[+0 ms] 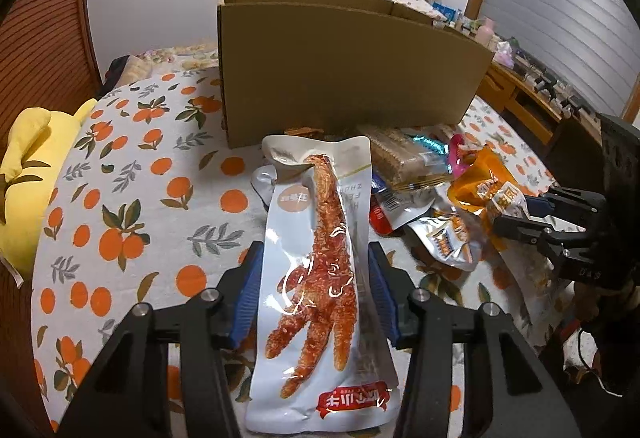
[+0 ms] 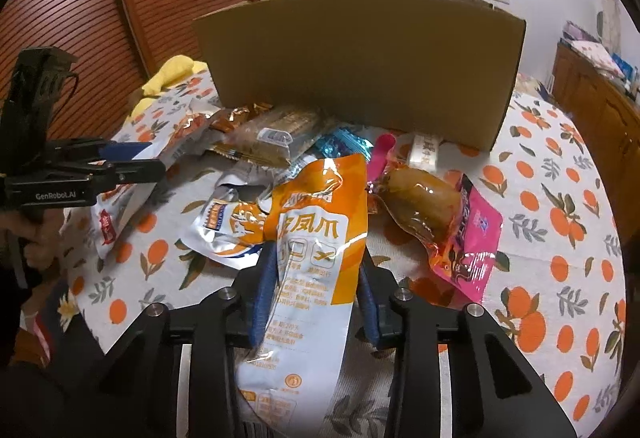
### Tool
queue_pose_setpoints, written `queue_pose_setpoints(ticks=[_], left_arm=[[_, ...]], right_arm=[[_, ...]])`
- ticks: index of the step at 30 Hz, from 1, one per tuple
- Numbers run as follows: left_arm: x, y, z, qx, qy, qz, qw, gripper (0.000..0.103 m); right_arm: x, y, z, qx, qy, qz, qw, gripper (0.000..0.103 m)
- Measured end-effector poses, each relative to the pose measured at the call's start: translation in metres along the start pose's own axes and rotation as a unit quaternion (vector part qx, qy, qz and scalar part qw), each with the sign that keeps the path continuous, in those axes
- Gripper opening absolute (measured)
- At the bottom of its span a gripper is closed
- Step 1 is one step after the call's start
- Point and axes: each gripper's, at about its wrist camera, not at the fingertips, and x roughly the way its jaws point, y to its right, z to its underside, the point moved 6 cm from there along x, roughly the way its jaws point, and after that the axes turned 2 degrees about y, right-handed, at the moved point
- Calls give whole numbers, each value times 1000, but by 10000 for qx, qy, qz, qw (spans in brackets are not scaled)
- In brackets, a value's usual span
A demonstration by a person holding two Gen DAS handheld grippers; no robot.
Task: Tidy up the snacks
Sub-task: 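Grasp the chicken-feet pack with the left tool while the right tool grasps the orange pouch, then carry both packs over the box and open both tools to drop them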
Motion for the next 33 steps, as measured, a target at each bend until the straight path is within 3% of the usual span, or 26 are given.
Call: queue_pose_setpoints(ticks=[16, 33], left_arm=[[-34, 25, -28, 113, 559, 172, 9982, 49], [-42, 39, -75, 338, 966, 329, 9942, 49]], right_arm=[[-32, 0, -21, -124, 523, 112, 9985, 34], [-59, -1, -65, -594, 1070, 28, 9925, 21]])
